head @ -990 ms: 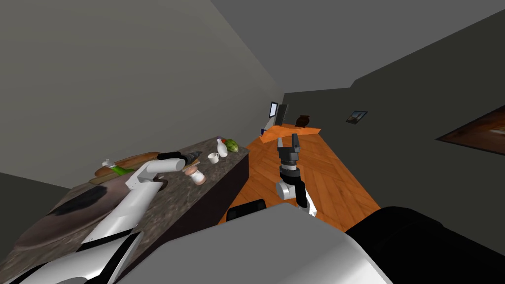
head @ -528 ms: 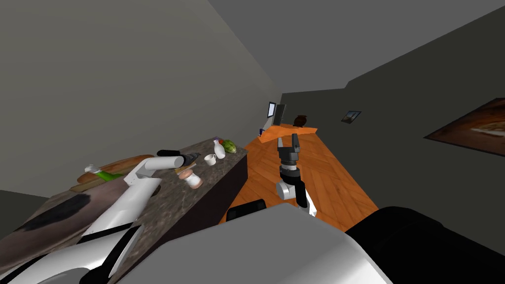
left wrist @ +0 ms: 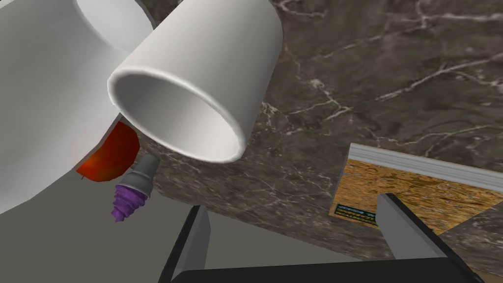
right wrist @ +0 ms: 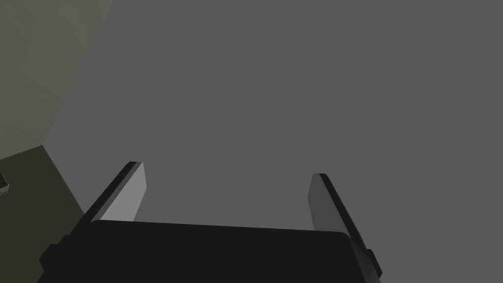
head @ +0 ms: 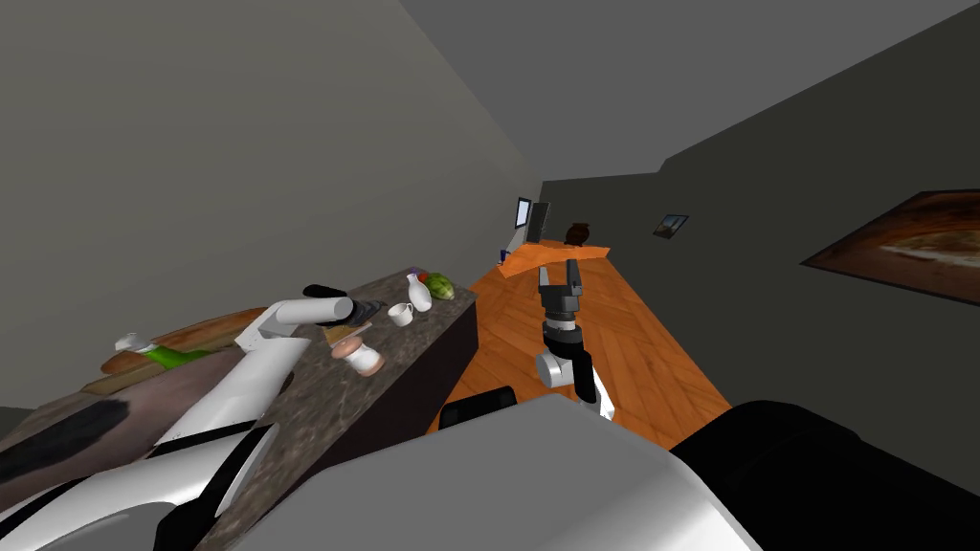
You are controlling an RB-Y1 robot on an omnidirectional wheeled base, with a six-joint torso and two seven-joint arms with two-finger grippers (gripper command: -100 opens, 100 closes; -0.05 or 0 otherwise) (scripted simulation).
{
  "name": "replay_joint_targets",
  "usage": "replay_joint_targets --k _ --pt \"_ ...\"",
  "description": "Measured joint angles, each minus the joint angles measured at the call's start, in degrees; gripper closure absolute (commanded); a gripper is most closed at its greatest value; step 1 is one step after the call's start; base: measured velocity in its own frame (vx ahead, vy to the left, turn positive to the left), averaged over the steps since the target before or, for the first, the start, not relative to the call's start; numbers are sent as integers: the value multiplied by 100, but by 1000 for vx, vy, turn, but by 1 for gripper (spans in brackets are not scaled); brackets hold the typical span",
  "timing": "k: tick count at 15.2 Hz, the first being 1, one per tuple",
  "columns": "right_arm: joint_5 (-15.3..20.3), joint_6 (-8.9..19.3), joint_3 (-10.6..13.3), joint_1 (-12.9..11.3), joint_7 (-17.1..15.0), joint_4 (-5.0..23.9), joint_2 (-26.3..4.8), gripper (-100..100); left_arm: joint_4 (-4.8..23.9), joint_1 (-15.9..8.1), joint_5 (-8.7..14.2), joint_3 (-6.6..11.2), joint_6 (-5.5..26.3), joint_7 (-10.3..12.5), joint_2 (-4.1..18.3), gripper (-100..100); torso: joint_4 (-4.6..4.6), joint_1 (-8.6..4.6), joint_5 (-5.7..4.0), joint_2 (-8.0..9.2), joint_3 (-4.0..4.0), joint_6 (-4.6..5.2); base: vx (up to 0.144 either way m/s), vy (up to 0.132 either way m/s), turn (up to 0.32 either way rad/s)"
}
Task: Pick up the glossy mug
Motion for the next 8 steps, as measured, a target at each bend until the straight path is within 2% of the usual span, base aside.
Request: replay_joint_targets --k 5,8 --pt "0 0 0 0 0 0 0 0 274 -215 97 -40 558 -162 73 -100 -1 -1 0 -3 -2 -2 40 -18 -56" --pt "0 0 0 0 0 0 0 0 547 -382 193 -63 889 -312 140 -100 -1 0 0 -3 -2 0 40 -18 -71"
